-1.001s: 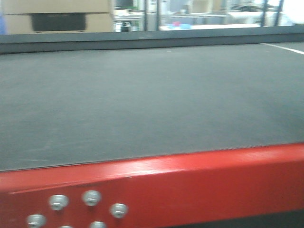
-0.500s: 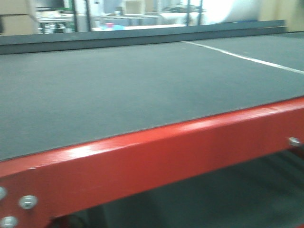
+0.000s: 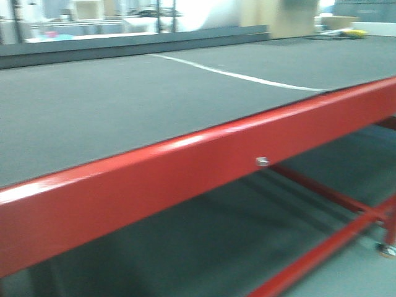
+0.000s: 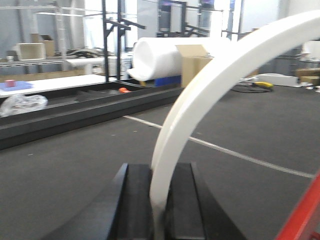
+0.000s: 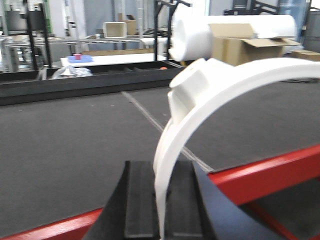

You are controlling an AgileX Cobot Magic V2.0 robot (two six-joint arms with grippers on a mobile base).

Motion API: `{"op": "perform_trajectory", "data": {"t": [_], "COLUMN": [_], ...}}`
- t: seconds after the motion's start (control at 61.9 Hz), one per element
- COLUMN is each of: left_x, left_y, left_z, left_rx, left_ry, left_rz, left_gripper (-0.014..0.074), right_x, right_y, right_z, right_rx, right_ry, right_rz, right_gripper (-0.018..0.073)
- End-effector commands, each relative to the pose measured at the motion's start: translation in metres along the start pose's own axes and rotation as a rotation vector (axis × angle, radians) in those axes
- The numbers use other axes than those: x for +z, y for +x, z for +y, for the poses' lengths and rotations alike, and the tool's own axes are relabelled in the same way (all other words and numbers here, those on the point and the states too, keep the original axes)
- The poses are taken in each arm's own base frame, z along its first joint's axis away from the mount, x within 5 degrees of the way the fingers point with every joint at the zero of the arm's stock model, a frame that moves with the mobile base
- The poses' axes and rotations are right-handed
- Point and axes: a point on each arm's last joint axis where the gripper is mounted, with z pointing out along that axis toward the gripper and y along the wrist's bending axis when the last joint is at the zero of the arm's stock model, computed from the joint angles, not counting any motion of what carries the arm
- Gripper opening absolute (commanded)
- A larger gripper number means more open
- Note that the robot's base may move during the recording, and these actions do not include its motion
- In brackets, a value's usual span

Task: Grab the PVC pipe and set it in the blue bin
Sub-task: 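Carry the pipe in both grippers while driving toward the bin shelf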

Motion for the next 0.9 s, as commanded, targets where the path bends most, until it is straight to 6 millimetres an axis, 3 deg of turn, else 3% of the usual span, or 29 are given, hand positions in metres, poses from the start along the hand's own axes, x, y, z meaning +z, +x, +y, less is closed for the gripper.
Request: {"op": "perform_trajectory", "data": {"t": [0.0,0.888], "left_x": [-0.0011,-0.0011], "left_y": [-0.0042,-0.0042], "left_z": [-0.0006,-0.0006], "left_rx": [-0.001,-0.001], "left_ry": [0.006,0.006], "left_rz": [-0.036,-0.036], "left_gripper": [-0.0111,-0.0111], "right_x": [-0.0009,-0.0009], "right_y": [-0.0024,-0.0024], "right_z": [-0.0002,-0.0002], "right_rx": [-0.014,-0.014], "right_ry": [0.002,0.002], "right_rz": [-0.028,-0.028], "right_gripper": [-0.0155,-0.0155]}}
